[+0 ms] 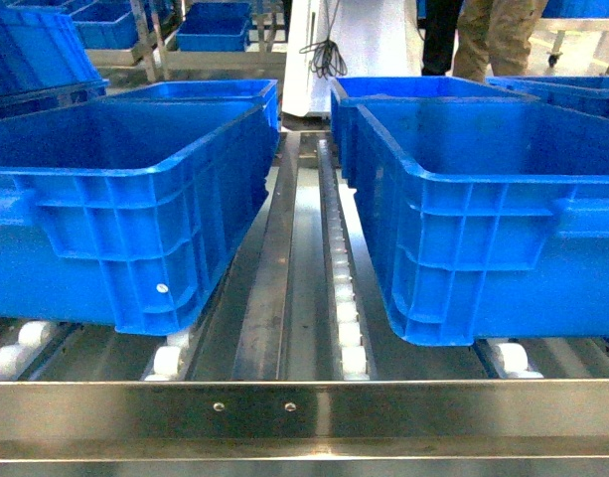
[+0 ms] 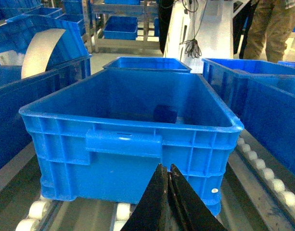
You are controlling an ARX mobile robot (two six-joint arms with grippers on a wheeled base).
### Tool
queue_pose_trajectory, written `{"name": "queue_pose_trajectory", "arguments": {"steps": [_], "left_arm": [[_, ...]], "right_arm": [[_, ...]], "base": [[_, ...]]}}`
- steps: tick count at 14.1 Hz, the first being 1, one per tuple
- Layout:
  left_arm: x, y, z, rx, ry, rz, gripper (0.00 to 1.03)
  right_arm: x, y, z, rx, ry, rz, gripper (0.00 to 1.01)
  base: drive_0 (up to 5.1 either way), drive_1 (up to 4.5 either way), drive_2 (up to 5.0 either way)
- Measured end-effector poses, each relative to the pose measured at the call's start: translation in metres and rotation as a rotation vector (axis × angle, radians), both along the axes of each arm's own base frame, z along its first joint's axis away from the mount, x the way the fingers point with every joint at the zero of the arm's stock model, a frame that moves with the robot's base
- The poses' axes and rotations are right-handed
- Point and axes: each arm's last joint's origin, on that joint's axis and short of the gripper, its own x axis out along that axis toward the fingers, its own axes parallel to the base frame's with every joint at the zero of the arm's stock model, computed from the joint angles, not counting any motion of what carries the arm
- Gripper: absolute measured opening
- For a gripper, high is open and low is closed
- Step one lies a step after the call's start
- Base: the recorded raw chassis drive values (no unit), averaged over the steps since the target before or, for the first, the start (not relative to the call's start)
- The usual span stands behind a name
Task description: Sort blue parts and orange caps into right shelf containers
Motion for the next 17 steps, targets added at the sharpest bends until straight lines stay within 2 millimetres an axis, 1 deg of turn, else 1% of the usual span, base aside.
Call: {"name": "queue_pose_trajectory", "arguments": {"steps": [2,6,7,11,12,14,17], "left_arm": [[-0.009,0.000,-0.007,0.000,0.008,0.000,0.02],[-0.023,0.000,-0.013,0.000,0.004,0.000,0.02],[-0.025,0.000,-0.017,0.000,-0.020,0.001,0.02],[-0.035,0.000,-0.016,0.000,-0.022,0.000,0.02],[-0.040,0.000,-0.016,0.000,-0.022,0.000,0.02],[-0.041,0.000,-0.015,0.000,-0.023,0.000,0.02],[-0.043,0.000,-0.016,0.000,-0.017,0.000,0.02]], "right_arm": [[-0.006,0.000,0.002,0.000,-0.006,0.000,0.02],[-0.014,0.000,0.004,0.000,-0.014,0.000,0.02],[-0.016,0.000,0.004,0.000,-0.014,0.000,0.02],[-0.022,0.000,0.003,0.003,-0.014,0.000,0.02],[-0.026,0.000,0.003,0.003,-0.013,0.000,0.02],[-0.026,0.000,0.003,0.003,-0.012,0.000,0.02],[-0.034,0.000,-0.004,0.005,0.039,0.001,0.02]], "base": [[0.0,0.00,0.0],[0.0,0.00,0.0],[0.0,0.00,0.0],[0.0,0.00,0.0],[0.0,0.00,0.0],[0.0,0.00,0.0],[0.0,0.00,0.0]]}}
